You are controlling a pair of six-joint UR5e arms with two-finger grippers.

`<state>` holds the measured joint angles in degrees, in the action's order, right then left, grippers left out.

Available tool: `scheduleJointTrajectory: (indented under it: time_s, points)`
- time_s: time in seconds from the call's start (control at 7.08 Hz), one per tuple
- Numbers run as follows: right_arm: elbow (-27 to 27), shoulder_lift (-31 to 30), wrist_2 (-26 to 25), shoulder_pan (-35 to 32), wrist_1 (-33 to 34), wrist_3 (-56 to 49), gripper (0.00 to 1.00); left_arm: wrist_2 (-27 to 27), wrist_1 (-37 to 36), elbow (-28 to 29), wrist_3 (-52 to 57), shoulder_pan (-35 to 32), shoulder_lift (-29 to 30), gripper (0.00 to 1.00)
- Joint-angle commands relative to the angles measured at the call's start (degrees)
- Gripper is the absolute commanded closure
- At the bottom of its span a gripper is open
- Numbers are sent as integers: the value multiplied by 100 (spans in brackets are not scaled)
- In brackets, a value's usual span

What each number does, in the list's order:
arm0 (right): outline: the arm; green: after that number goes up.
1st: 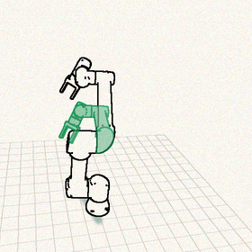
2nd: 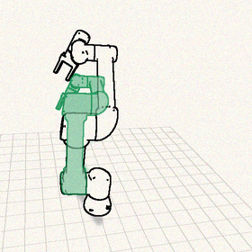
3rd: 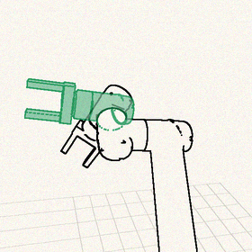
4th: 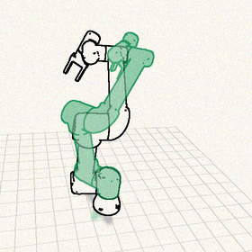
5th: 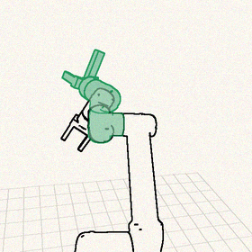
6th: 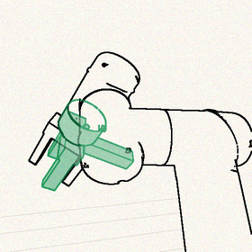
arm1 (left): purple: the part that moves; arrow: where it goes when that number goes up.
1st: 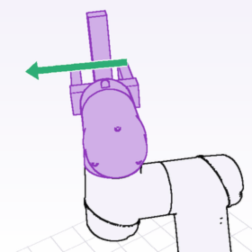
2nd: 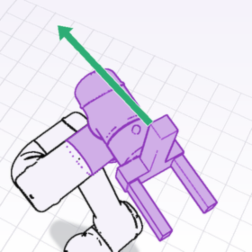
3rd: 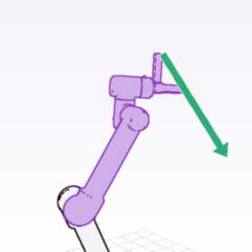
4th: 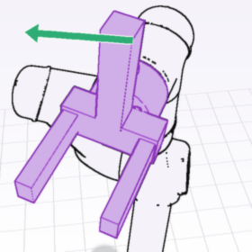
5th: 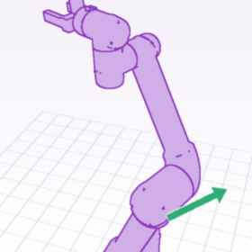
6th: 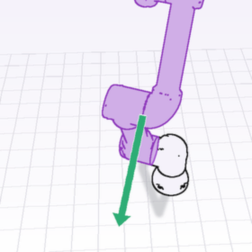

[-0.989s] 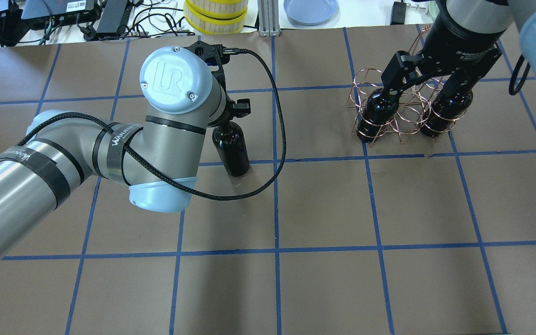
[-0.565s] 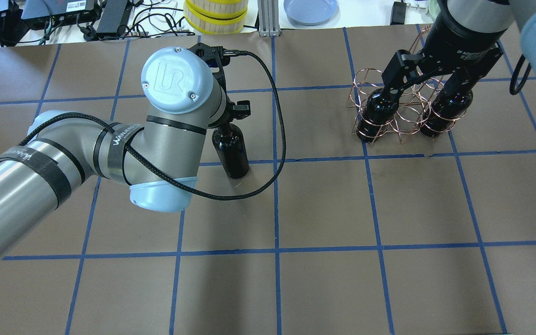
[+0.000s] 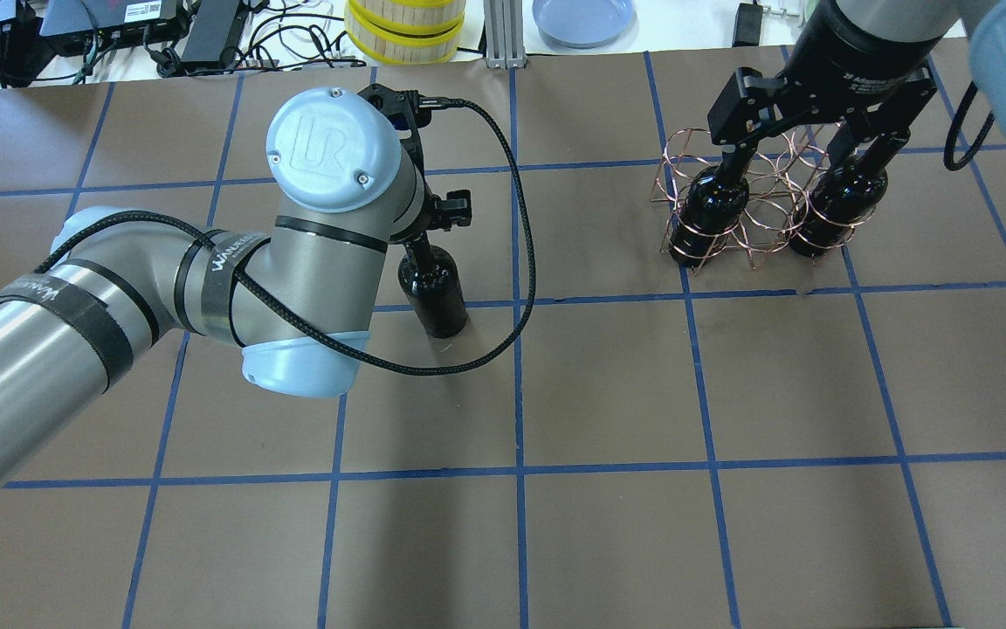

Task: Place wine into wine basket
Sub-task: 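Lower the bottle upright onto the table and open the left gripper, then raise the left gripper away while the right gripper moves over the bottle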

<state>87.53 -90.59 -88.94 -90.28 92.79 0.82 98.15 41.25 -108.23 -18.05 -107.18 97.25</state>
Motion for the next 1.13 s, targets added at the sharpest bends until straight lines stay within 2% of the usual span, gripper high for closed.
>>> scheduleJointTrajectory:
  time_s: [0.0,0.28,0.42,0.71,0.99]
  points:
    - [-201,269,-157,-575,28,818,0,-6,686,265,12,21,-56,0]
    - [-333,436,-167,-797,28,1374,0,-77,3097,1693,12,153,-92,0]
    - [-342,498,-141,-928,63,1707,0,-103,3961,2222,82,336,-144,0]
    - [-595,918,-176,-1437,415,2489,0,-1066,4933,2674,710,1667,-241,0]
    - [-1000,1297,-263,-1667,415,2721,0,-948,5523,2711,961,1841,-556,0]
